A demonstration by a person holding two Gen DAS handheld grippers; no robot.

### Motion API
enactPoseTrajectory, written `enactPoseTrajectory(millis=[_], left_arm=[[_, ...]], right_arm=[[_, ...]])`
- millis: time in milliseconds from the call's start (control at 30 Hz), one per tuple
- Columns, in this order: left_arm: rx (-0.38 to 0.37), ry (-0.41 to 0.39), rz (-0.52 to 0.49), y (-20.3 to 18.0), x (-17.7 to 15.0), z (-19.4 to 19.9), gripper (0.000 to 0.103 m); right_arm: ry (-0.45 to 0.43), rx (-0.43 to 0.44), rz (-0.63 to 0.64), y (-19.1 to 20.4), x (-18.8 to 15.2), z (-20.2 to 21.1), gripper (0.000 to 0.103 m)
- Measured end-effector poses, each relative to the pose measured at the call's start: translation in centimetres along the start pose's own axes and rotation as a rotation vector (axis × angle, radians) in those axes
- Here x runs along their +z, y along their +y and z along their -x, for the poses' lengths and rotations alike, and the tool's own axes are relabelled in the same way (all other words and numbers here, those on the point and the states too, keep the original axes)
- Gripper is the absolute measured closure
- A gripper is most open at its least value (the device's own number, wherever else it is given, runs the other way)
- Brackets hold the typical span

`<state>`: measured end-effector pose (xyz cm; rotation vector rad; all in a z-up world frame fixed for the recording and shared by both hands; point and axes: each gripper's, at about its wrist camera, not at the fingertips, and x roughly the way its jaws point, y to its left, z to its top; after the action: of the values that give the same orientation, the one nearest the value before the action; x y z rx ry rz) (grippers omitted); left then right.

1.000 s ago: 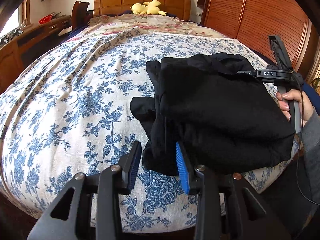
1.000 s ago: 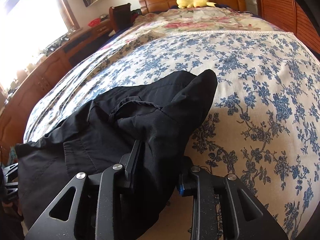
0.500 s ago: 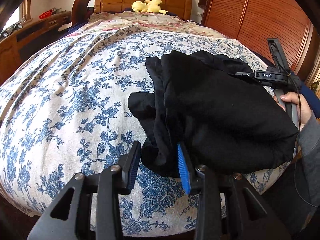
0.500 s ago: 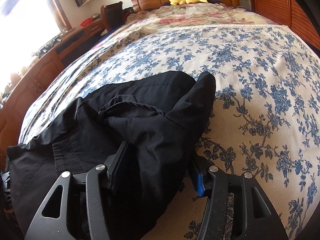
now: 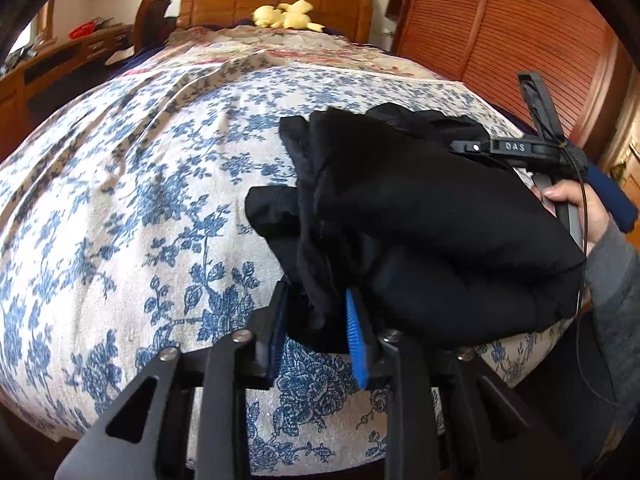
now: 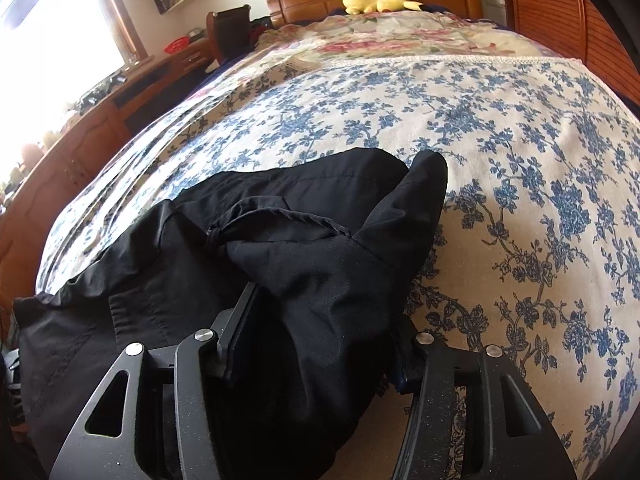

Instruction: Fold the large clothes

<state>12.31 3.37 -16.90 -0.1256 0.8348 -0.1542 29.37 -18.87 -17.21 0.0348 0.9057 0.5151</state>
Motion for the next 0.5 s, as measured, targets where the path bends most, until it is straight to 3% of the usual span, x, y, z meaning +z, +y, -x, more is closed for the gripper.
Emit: enactPoseTrajectory(millis=[200, 500], left_arm=[[-0.063, -0.046, -0.015, 0.6, 0.4, 0.9, 0.094], [-0.101, -0.115, 0.014, 4.6, 0.3, 3.2, 0.097]], right_arm=[[0.002, -0.018, 0.003, 0.5, -0.2, 0.2, 0.049], [-0.023, -0.007, -0.005, 2.9, 0.0, 1.4, 0.067]])
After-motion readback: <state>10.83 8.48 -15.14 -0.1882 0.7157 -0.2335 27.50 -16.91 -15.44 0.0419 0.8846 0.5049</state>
